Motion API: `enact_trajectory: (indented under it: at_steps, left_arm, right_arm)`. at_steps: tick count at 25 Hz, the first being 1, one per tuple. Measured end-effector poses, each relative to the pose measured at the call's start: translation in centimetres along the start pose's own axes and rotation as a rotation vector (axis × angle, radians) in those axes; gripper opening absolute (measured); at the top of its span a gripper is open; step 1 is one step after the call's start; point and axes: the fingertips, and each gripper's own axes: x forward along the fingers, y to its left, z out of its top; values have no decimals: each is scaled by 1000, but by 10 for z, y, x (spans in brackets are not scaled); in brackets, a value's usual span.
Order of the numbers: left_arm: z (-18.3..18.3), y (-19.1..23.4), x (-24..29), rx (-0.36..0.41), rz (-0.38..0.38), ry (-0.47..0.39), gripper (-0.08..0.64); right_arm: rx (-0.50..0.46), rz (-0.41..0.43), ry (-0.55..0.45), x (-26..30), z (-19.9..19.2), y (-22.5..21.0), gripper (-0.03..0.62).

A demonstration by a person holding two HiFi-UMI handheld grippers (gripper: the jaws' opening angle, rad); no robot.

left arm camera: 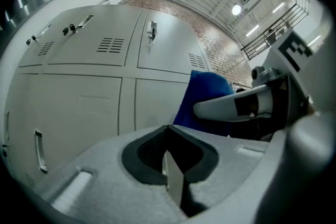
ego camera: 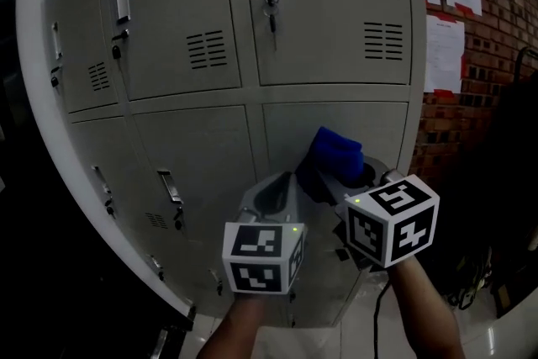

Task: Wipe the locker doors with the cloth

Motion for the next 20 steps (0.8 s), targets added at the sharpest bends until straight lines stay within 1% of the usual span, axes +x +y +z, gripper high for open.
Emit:
enact_trajectory:
  at_steps: [6,10,15,20]
  left_arm:
    - [9,45,-23,17,70,-5,0]
    - [17,65,-35,26,95,-4,0]
    - [20,69,-34,35,86,7,0]
    - [17,47,-18,27,33,14,0]
  right_arm:
    - [-8,100,-14,50,23,46,86]
    - [-1,128,-14,72,30,59,86]
    - [27,127,-4,83,32,52,86]
    - [43,85,-4,67,31,28,86]
